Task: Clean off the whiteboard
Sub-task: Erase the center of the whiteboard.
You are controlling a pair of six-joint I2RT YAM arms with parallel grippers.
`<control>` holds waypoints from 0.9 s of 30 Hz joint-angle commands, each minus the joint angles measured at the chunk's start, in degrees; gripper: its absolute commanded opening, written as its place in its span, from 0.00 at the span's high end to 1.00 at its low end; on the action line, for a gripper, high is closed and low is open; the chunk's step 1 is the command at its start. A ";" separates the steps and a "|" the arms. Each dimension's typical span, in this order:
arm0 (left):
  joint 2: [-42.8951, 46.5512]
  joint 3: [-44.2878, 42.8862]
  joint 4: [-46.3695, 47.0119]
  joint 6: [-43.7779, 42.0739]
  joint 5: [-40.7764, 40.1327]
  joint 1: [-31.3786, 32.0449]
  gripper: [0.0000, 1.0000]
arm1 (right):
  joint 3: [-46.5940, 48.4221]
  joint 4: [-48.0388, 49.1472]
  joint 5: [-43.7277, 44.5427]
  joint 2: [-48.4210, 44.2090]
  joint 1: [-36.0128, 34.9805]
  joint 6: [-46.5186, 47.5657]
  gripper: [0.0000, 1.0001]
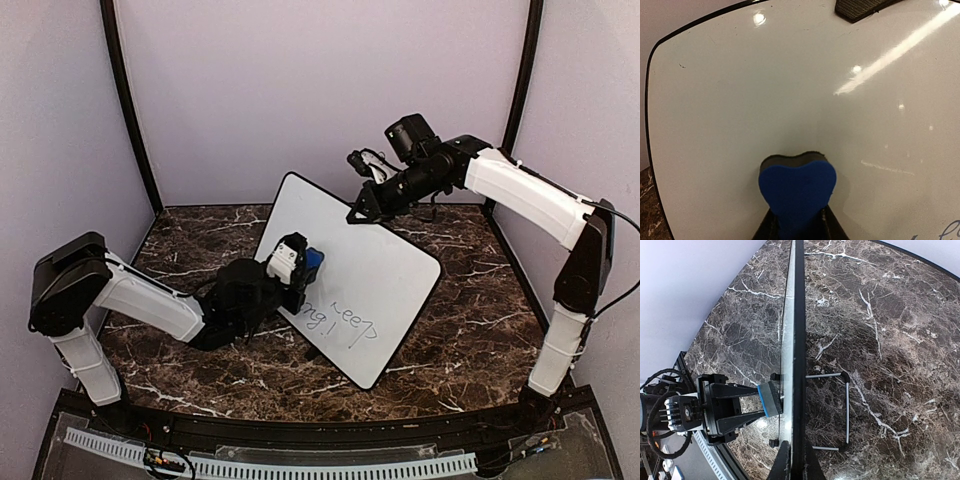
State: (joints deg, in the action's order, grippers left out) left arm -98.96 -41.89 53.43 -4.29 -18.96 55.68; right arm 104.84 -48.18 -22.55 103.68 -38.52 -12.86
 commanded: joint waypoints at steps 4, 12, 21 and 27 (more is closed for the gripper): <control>-3.18 1.45 -6.92 -3.28 3.84 4.63 1.00 | -1.07 -3.23 -0.27 1.22 -2.81 5.79 1.00; -4.00 0.41 -8.15 -3.09 6.26 8.36 1.00 | -1.04 -3.21 -0.28 1.12 -2.87 5.83 1.00; -5.26 -2.22 -9.75 -3.24 8.49 12.21 1.00 | -1.17 -3.02 -0.39 1.09 -3.04 5.74 1.00; -6.71 -4.84 -9.91 -2.28 11.43 13.96 1.00 | -0.78 -3.20 -0.20 1.09 -3.20 5.66 1.00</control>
State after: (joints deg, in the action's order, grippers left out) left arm -102.24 -44.40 50.11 -7.03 -12.32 68.60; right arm 104.86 -47.77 -23.92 103.68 -38.59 -10.98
